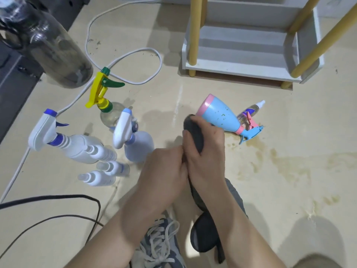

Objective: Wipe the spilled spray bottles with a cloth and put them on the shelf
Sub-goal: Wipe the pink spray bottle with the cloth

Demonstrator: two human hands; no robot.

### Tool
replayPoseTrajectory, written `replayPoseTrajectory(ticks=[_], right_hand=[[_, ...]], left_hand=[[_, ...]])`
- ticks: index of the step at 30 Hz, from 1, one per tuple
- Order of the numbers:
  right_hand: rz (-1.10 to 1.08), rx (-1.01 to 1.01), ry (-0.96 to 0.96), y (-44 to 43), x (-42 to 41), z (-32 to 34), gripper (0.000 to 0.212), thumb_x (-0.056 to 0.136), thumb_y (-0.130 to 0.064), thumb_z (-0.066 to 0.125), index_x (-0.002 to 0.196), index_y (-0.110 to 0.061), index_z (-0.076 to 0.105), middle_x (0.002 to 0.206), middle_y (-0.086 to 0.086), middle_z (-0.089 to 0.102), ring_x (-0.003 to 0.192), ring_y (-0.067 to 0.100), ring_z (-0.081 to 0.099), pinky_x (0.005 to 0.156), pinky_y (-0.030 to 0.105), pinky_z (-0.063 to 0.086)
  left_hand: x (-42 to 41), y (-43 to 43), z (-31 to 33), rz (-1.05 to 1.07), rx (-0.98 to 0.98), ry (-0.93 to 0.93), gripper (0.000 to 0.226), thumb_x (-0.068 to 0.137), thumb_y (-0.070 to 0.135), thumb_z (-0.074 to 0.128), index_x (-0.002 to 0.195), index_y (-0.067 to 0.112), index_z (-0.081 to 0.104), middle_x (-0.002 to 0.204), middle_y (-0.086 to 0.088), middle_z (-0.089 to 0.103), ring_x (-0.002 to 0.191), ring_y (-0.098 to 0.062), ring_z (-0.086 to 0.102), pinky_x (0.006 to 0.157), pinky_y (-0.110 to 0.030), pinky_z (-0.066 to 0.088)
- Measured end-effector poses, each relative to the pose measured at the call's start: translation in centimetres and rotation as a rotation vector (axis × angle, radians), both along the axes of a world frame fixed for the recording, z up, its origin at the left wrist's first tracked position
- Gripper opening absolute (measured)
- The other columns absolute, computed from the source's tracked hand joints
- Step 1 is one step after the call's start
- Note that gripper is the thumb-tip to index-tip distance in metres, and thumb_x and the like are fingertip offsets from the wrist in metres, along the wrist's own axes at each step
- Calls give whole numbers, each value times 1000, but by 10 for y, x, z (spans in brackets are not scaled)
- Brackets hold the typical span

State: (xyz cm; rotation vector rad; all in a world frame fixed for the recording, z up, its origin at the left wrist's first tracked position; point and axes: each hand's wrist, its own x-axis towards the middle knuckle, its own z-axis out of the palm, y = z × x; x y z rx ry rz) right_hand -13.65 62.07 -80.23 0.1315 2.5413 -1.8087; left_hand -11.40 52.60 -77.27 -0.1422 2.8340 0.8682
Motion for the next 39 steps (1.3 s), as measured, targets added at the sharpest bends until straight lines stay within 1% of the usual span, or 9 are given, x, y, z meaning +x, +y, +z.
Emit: replayPoseTrajectory(ticks=[7, 10, 13, 16, 23, 28, 32, 36, 39], right_hand=[[126, -26, -252, 6, -39, 18, 25, 88, -16, 49, 72, -2, 62, 75, 11, 65, 65, 15, 54, 63, 33, 47], [-52, -340, -277, 20, -48, 22, 19, 89, -11, 58, 73, -10, 68, 63, -8, 63, 56, 3, 52, 57, 16, 41], [-408, -955, -380, 36, -48, 18, 14, 90, -15, 59, 87, -9, 71, 82, 8, 67, 60, 18, 59, 54, 26, 51], [-119, -702, -417, 21, -34, 4, 20, 88, -29, 61, 87, -18, 77, 97, 10, 73, 83, 29, 65, 80, 47, 54], [84, -671, -665, 12, -34, -21, 39, 93, -33, 60, 65, -7, 69, 73, 15, 68, 71, 29, 59, 69, 38, 45], [-83, -169, -487, 33, -38, -34, 46, 99, -24, 53, 58, -4, 62, 46, 0, 57, 44, 11, 49, 58, 23, 42], [-438, -882, -468, 46, -34, -12, 29, 98, -19, 52, 75, -7, 65, 66, 4, 65, 60, 20, 56, 63, 31, 50], [-76, -580, -492, 3, -11, -19, 45, 103, -43, 39, 84, -26, 75, 63, -12, 66, 61, 9, 60, 65, 27, 46], [-70, -458, -338, -5, -5, -48, 38, 105, -46, 27, 118, -37, 62, 103, -21, 70, 96, 1, 65, 84, 18, 49]], left_hand=[[2, -10, -12, 138, 79, -44, 33, 91, 37, 51, 62, 22, 44, 51, 4, 45, 61, -22, 53, 52, -31, 32], [6, -18, -13, 146, 52, -58, 18, 93, 36, 56, 80, 27, 64, 61, 7, 60, 66, -15, 58, 57, -27, 40], [11, -23, -13, 169, 79, -60, 11, 91, 34, 61, 92, 32, 71, 65, 11, 65, 67, -6, 60, 58, -22, 40], [12, -20, -13, 147, 112, -67, 11, 89, 30, 63, 94, 34, 72, 61, 18, 63, 64, 1, 59, 56, -12, 37], [14, -22, -13, 165, 122, -69, 14, 89, 29, 63, 99, 35, 72, 71, 12, 67, 73, -9, 62, 62, -22, 44], [16, -23, -12, 188, 124, -72, 19, 88, 31, 66, 104, 40, 71, 76, 15, 71, 76, -7, 64, 64, -16, 45], [15, -22, -12, 184, 109, -52, 19, 87, 31, 67, 104, 38, 72, 78, 11, 73, 78, -11, 67, 72, -30, 51], [16, -20, -10, 179, 117, -30, 19, 88, 29, 65, 104, 37, 73, 77, 14, 73, 78, -4, 67, 72, -24, 51], [16, -18, -9, 190, 107, -37, 16, 90, 35, 62, 102, 35, 73, 75, 13, 73, 77, -5, 67, 70, -23, 48]])
